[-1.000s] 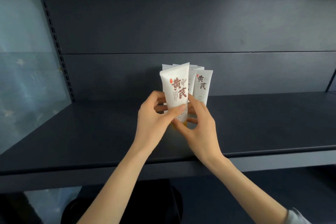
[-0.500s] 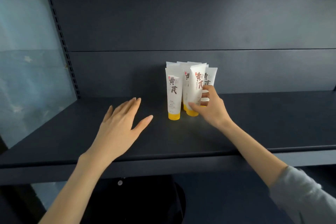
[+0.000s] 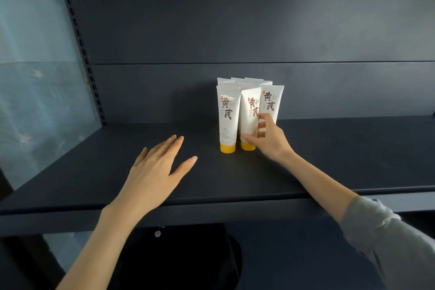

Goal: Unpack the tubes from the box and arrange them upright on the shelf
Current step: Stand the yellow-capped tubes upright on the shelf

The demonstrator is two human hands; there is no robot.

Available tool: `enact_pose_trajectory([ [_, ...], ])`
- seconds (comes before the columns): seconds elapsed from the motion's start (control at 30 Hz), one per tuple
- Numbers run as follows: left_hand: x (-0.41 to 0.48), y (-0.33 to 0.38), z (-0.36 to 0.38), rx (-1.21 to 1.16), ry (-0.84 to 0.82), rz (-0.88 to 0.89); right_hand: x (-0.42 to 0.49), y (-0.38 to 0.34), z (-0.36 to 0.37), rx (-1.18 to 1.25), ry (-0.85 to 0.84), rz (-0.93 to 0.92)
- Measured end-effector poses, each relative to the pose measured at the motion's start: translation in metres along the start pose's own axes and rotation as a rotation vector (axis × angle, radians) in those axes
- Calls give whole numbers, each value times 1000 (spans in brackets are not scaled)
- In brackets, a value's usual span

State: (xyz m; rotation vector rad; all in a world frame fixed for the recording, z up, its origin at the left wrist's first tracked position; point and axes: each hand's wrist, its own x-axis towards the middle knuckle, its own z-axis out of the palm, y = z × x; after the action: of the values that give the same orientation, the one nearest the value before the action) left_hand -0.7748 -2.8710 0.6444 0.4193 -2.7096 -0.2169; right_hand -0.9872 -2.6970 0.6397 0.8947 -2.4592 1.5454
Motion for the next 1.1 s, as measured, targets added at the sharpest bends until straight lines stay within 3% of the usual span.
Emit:
enact_pose_trajectory([
  [0.33, -12, -9, -7, 17, 15, -13, -5, 3, -13, -75, -33, 27],
  [0.67, -27, -16, -12, 89, -30, 25, -75, -7, -60, -815, -74, -13],
  [1.1, -49, 28, -7, 100, -53, 89, -187, 13, -127, -1061, 15, 146],
])
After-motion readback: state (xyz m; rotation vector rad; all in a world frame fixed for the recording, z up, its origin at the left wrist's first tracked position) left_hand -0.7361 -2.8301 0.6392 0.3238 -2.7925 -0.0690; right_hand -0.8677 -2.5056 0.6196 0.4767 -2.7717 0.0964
